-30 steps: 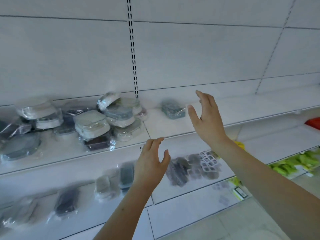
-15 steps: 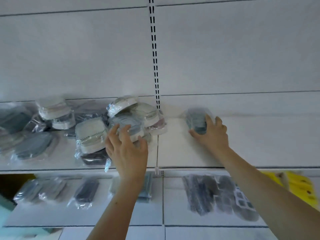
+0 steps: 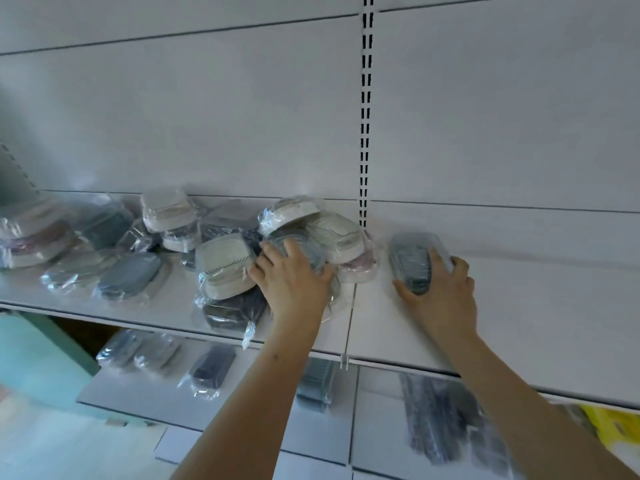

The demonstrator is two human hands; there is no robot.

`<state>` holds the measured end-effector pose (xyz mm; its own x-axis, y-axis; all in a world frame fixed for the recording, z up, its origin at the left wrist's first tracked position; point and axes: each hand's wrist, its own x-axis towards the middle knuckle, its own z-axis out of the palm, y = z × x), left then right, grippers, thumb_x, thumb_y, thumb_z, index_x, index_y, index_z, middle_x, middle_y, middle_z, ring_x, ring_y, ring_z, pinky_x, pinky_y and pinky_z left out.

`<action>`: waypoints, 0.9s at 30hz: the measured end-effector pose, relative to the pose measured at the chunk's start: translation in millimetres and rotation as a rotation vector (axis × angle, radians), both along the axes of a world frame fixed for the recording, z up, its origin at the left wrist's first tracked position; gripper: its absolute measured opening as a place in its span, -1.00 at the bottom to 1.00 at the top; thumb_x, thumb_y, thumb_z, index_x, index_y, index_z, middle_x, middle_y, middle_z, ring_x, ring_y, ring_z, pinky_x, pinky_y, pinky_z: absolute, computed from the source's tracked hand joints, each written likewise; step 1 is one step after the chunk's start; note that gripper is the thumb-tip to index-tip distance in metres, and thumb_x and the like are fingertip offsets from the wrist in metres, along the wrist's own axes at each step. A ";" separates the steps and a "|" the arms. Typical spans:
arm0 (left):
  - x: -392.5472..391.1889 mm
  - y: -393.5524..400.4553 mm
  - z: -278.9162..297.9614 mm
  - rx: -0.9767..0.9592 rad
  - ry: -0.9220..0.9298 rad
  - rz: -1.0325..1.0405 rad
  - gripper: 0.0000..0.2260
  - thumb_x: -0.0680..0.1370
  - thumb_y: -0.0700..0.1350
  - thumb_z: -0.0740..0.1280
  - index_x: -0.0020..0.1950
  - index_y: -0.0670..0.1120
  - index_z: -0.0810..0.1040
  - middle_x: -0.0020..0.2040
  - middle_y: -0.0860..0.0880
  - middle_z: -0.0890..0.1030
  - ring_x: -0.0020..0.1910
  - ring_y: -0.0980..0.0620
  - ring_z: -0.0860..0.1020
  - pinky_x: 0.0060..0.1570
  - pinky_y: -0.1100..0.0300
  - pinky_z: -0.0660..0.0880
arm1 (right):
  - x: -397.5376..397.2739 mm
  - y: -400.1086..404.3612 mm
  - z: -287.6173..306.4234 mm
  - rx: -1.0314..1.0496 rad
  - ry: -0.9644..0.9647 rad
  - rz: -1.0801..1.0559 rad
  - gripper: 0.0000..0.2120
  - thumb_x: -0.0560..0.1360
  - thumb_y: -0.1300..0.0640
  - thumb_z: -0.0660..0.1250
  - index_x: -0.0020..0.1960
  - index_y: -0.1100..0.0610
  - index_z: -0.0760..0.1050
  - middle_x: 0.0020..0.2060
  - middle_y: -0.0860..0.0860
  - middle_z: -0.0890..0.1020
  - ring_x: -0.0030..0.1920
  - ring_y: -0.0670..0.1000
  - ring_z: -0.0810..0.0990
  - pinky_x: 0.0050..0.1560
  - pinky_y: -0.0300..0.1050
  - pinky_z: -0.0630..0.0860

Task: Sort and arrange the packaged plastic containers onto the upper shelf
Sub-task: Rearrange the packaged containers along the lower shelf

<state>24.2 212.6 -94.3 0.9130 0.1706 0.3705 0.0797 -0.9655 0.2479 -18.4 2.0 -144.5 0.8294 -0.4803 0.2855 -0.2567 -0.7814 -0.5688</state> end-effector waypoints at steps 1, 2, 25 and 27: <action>0.6 2.8 -2.7 -0.034 -0.029 -0.024 -0.34 0.46 0.31 0.31 0.37 -0.10 0.34 0.49 -0.28 0.33 0.38 -0.27 0.36 0.43 -0.18 0.15 | -0.8 -0.1 -0.8 0.014 -0.015 0.005 -0.17 0.41 -0.29 0.43 0.54 0.00 0.23 0.41 0.14 0.24 0.30 0.28 0.35 0.13 0.12 0.50; 0.3 6.0 -5.9 -0.075 -0.060 -0.054 -0.36 0.43 0.29 0.33 0.35 -0.09 0.37 0.47 -0.24 0.37 0.37 -0.25 0.37 0.45 -0.16 0.12 | -1.3 -0.7 -1.5 0.025 -0.028 0.010 -0.18 0.41 -0.27 0.44 0.55 -0.01 0.24 0.41 0.13 0.25 0.31 0.27 0.34 0.12 0.11 0.50; -77.7 79.9 -7.6 -0.796 -0.285 -0.584 -0.42 0.40 0.06 0.49 0.40 0.09 0.42 0.49 0.07 0.31 0.51 0.09 0.26 0.42 0.18 0.30 | -72.9 49.7 4.6 0.112 -0.426 0.085 -0.17 0.38 -0.29 0.41 0.53 0.02 0.25 0.44 0.07 0.21 0.40 0.15 0.34 0.34 0.10 0.48; -90.0 106.3 -10.5 -0.842 -0.309 -0.607 -0.42 0.40 0.09 0.45 0.40 0.06 0.43 0.49 0.04 0.33 0.51 0.07 0.28 0.41 0.24 0.30 | -87.1 75.2 6.2 0.120 -0.435 0.089 -0.18 0.40 -0.27 0.42 0.54 0.00 0.24 0.45 0.05 0.20 0.41 0.11 0.33 0.37 0.10 0.46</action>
